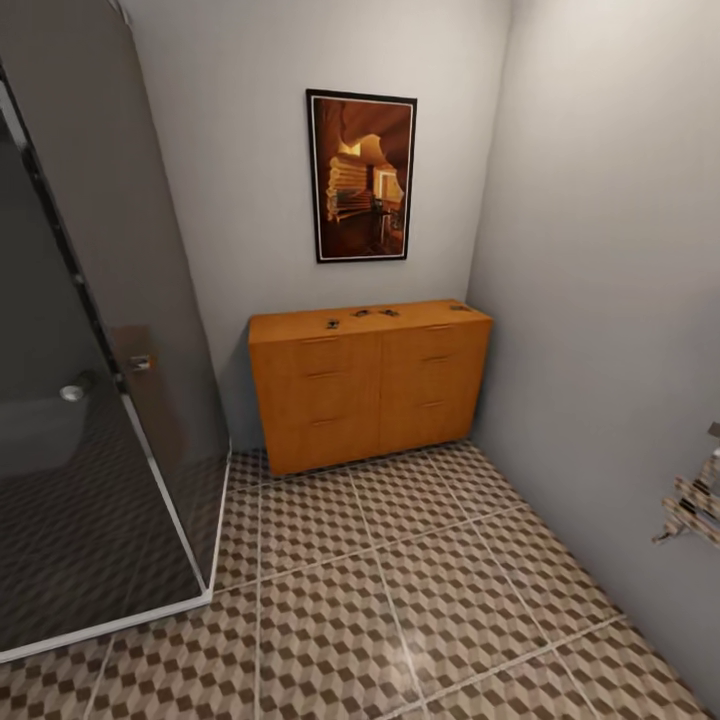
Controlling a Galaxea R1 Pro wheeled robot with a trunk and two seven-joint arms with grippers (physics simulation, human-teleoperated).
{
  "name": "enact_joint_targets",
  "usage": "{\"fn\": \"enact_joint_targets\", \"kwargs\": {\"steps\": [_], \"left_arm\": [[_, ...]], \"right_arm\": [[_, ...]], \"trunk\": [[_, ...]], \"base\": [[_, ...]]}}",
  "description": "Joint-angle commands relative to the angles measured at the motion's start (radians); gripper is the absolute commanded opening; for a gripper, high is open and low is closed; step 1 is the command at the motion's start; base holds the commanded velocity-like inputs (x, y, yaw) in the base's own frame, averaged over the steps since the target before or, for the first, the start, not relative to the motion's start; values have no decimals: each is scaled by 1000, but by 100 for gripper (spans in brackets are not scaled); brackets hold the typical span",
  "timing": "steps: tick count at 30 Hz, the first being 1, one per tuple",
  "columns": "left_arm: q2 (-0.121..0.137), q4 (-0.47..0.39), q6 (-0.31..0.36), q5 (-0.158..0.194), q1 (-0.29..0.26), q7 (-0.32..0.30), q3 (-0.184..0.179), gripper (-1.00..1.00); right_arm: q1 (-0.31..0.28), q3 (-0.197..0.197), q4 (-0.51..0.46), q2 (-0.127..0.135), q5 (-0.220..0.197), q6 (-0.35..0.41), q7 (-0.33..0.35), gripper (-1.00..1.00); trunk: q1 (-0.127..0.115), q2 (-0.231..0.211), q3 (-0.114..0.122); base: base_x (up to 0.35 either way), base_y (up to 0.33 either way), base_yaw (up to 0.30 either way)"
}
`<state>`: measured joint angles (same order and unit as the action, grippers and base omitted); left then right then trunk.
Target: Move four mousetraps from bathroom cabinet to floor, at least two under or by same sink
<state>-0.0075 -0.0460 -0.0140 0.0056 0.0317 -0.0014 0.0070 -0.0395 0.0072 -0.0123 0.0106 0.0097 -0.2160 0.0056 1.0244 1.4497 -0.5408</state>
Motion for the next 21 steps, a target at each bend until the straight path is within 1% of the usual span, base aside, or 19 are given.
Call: {"fn": "enact_joint_targets", "kwargs": {"steps": [1, 21], "left_arm": [[0, -2, -1, 1, 1, 0, 1, 100], [0, -2, -1, 1, 1, 0, 1, 100]], "right_arm": [[-1, 0, 0, 0, 1, -5, 0, 100], [0, -1, 0, -3, 1, -6, -2, 100]], "trunk": [[1, 0, -1], [1, 0, -1]], "base": [[333, -81, 0], [333, -107, 0]]}}
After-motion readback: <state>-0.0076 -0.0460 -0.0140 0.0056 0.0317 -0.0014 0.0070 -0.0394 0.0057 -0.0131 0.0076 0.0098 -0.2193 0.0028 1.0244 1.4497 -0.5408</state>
